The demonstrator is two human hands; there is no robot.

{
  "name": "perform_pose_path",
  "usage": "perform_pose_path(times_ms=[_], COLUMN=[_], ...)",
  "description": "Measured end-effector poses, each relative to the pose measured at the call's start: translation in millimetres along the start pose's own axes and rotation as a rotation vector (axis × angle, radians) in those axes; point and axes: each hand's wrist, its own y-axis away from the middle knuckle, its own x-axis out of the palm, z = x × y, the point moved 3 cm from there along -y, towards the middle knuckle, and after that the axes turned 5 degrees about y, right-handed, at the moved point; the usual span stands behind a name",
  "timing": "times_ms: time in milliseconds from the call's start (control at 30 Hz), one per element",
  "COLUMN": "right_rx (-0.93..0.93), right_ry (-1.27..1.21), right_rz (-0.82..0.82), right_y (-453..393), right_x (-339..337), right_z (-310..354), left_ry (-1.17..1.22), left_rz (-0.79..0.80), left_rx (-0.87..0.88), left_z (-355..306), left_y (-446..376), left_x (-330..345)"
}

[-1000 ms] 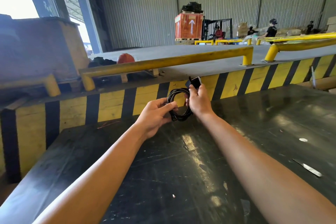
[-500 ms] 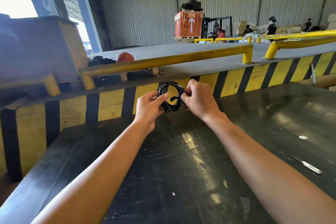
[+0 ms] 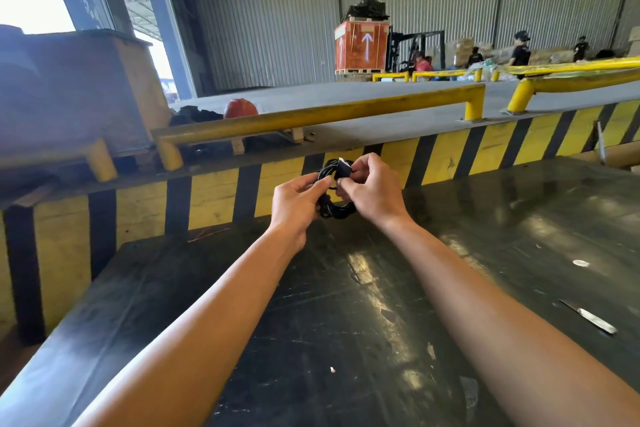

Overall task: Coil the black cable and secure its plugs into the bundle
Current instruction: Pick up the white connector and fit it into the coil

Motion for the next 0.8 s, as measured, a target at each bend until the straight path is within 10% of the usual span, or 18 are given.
perform_pose_path(times_ms=[800], right_rx=[-0.282], right_ry=[0.222], right_rz=[0.475], right_y=[-5], right_x=[-23], right_z=[14], left_ry=[-0.709], left_rz=[0.062], left_rx=[0.417], left_z=[-8], left_y=[-4], left_x=[-10])
